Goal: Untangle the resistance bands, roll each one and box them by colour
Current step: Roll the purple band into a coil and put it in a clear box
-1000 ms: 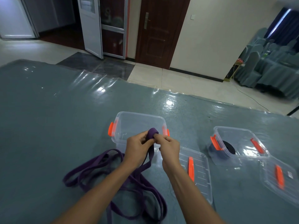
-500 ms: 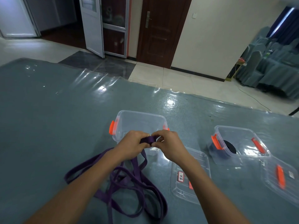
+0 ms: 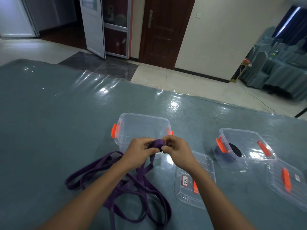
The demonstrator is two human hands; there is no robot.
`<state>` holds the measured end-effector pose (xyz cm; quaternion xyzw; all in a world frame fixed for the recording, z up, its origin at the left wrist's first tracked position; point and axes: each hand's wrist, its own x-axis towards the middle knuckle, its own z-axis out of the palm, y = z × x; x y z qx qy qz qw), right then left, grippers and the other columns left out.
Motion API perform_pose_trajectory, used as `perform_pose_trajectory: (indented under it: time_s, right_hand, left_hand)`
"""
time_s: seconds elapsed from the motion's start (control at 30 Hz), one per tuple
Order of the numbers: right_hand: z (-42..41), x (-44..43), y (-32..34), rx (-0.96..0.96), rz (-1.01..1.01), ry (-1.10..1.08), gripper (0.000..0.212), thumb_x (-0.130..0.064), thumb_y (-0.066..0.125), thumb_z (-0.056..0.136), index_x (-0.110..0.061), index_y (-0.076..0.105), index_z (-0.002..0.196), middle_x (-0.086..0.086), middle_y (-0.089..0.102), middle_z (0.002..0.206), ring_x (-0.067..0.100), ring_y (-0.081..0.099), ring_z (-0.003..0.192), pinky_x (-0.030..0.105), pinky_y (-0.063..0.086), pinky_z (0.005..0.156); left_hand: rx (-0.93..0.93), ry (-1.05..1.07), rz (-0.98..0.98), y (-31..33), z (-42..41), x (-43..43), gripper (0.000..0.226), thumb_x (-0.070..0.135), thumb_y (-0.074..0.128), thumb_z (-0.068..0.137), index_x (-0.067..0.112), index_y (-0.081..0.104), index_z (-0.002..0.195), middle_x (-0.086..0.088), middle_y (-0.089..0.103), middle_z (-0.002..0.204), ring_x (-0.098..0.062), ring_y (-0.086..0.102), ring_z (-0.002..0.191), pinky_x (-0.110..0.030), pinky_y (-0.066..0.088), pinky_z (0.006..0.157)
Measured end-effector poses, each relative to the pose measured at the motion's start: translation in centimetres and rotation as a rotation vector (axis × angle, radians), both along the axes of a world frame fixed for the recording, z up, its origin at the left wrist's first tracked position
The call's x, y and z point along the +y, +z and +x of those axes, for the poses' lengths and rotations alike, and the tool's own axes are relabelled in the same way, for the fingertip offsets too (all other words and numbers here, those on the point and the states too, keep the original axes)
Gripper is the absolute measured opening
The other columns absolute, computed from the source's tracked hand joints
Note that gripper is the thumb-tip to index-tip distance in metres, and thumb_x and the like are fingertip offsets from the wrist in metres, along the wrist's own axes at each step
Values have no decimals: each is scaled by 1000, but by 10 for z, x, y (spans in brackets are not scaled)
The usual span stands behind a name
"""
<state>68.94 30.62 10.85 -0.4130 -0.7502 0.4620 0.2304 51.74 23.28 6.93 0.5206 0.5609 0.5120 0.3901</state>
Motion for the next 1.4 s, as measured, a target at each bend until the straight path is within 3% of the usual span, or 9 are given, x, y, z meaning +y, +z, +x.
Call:
perform_pose_trajectory:
  time_s: [0.3, 0.37, 0.5, 0.6, 0.7, 0.83, 1.07, 1.3, 1.4]
  right_hand:
    - [-10, -19, -21, 520, -344, -138, 23, 8, 54, 96, 6, 67, 115, 28, 71, 107, 32, 69, 98, 41, 56, 95]
    - [-11, -25, -23, 429, -304, -143, 26, 6, 59, 94, 0, 67, 118, 20, 74, 108, 31, 71, 99, 39, 58, 91]
    - [-8, -21, -15, -145, 179, 19, 39, -13, 74, 89, -24, 66, 125, -13, 68, 109, 4, 67, 86, 14, 53, 79]
    - [-11, -15, -4, -300, 305, 146, 30, -9, 73, 86, -25, 71, 112, -14, 65, 94, 0, 61, 75, 7, 44, 71]
    - [-9, -12, 2, -106, 121, 3, 28, -2, 73, 82, -23, 74, 100, -8, 73, 85, 7, 69, 72, 19, 55, 73]
    - [-6, -15, 1, 289, -209, -164, 26, 5, 69, 87, -9, 74, 109, 12, 76, 96, 29, 76, 85, 39, 62, 84]
    - [-14, -39, -15, 607, -570, -186, 30, 12, 59, 92, 4, 67, 119, 22, 72, 114, 33, 71, 107, 39, 58, 94]
    - [-10, -32, 0, -105, 98, -43, 31, -14, 74, 88, -24, 71, 117, -15, 73, 99, 9, 72, 74, 33, 61, 73]
    - [-8, -26, 9, -138, 99, -2, 22, -7, 71, 87, -25, 73, 100, -9, 74, 86, 7, 70, 66, 28, 59, 68]
  left_hand:
    - [-161, 21, 15, -10, 3, -7, 26, 14, 71, 93, 29, 76, 114, 7, 78, 107, -12, 73, 105, -23, 55, 95]
    - [-44, 27, -14, -10, -5, -9, 22, 13, 71, 93, 23, 76, 112, 6, 79, 102, -12, 73, 99, -23, 56, 90]
    - [532, -118, -62, -2, -27, -7, 8, 20, 68, 94, 17, 72, 101, 4, 68, 89, -16, 62, 84, -37, 52, 82]
    - [774, -222, -59, 9, -31, 0, 13, 28, 64, 96, 16, 68, 101, 3, 65, 91, -14, 58, 86, -36, 49, 82]
    - [473, -106, 12, 12, -29, 0, 7, 26, 71, 92, 24, 71, 98, 11, 69, 87, -8, 64, 84, -26, 51, 78]
    - [-13, 70, 59, 2, -17, -6, 25, 21, 75, 91, 39, 72, 108, 15, 76, 105, -5, 72, 102, -21, 55, 93]
    - [-158, 119, 81, -2, -1, -11, 32, 13, 71, 93, 41, 71, 109, 15, 76, 110, -5, 70, 107, -15, 53, 90]
    - [452, -23, 109, 7, -18, -14, 24, 15, 70, 94, 20, 74, 117, 9, 68, 96, -8, 63, 92, -33, 53, 89]
    - [337, -26, 99, 11, -15, -14, 24, 16, 73, 92, 21, 75, 115, 11, 71, 99, -8, 66, 96, -30, 55, 91]
